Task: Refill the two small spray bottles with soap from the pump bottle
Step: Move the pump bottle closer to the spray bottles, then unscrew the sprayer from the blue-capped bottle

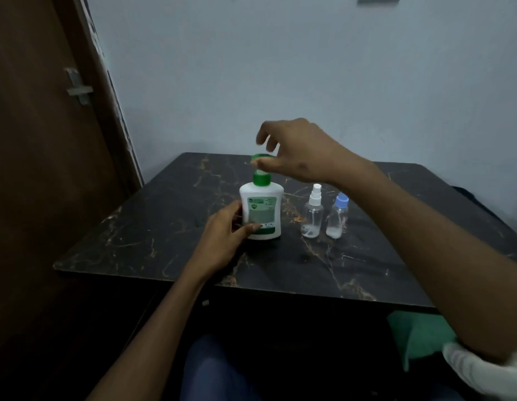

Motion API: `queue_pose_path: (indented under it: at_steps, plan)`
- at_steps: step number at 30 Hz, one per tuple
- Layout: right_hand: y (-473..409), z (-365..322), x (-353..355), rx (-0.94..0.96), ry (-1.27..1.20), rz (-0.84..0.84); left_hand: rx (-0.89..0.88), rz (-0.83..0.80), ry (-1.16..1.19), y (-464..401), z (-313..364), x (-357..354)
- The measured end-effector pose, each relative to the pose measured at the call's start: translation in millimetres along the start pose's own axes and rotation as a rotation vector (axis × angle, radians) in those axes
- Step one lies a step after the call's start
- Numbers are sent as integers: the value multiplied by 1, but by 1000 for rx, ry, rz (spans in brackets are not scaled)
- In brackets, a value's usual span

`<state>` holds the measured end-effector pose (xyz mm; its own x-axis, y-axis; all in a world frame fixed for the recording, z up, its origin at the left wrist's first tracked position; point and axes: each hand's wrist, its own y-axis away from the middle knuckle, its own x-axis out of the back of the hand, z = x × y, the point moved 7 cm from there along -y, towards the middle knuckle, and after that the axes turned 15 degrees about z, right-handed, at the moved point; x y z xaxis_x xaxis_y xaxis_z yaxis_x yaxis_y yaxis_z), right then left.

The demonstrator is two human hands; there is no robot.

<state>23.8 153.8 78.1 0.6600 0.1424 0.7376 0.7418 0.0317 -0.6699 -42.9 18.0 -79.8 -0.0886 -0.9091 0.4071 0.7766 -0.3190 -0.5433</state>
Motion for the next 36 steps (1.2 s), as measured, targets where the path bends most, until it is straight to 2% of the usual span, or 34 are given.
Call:
queue_pose_path:
  at_steps: [3, 7, 16, 19, 22, 24, 26, 28, 29, 32, 36]
  plan:
    - [-16, -2, -12, 43, -27, -113, 4, -5, 30, 1, -1, 0]
    - [-19, 1, -19, 82, -21, -125, -3, 2, 40, -2, -5, -2]
    - [-13, 21, -17, -3, -259, -186, 37, -25, 65, -2, -7, -4]
    - [8, 48, 9, -96, -326, -66, 43, -28, 18, 0, -7, -3]
    - [54, 92, 35, -206, -181, 82, 87, -42, -16, 5, -2, 1]
    - [86, 115, 31, -278, -51, 48, 77, 43, -87, 9, 8, 13]
    - [106, 128, 14, -289, -3, -20, 38, 293, -165, 23, 30, 33]
    - [113, 129, -2, -277, 3, -63, -61, 531, -100, 49, 70, 42]
    - [114, 129, -8, -262, 14, -72, -115, 558, -51, 61, 90, 35]
    - [110, 127, -12, -243, 44, -62, -209, 404, 50, 81, 126, -12]
    - [112, 117, 25, -290, 61, -24, -167, 251, 46, 80, 134, -64]
